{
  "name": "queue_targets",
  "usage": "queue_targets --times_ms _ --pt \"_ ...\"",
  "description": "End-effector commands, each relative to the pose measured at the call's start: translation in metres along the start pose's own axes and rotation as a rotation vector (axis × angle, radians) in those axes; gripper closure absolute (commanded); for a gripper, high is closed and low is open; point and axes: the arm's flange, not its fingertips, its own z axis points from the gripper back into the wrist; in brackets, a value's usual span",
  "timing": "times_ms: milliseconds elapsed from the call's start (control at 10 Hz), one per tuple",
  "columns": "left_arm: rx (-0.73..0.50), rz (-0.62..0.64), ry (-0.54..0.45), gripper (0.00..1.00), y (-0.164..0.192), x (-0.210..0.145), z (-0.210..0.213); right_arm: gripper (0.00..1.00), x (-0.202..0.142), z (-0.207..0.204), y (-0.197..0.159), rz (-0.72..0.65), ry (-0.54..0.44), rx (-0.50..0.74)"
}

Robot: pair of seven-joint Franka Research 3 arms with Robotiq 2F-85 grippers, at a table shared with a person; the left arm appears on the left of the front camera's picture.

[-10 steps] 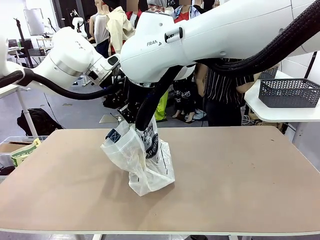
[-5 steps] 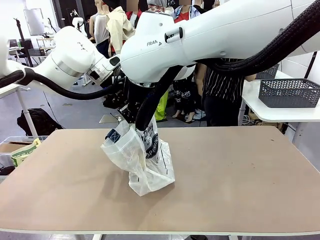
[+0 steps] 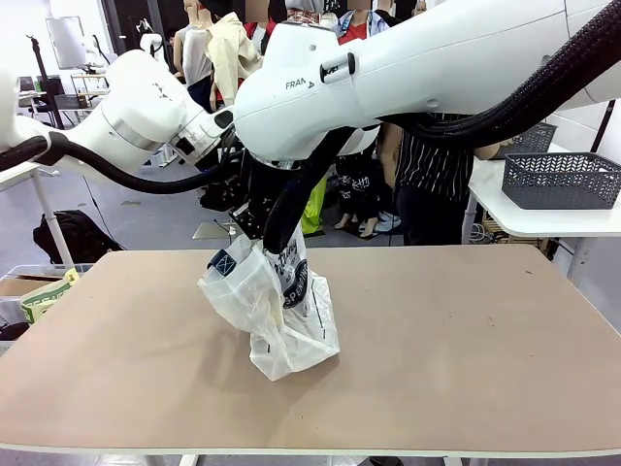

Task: Transfer purchased items from the store into the shopping bag.
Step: Move the Reusable shopping bag to the right side of the table.

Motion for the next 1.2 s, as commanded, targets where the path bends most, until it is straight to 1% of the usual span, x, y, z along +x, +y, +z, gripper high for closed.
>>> queue_targets --times_ms 0,1100 --pt "0.021 0.014 0.001 1.00 -0.0011 0.0044 -0.0031 1.00 0.0010 0.0008 0.0059 -0.008 0.005 -0.009" --pt "0.030 0.006 -0.007 1.00 -0.0013 0.0016 -0.0044 1.00 -0.0002 0.0011 0.0063 -0.030 0.017 -0.013"
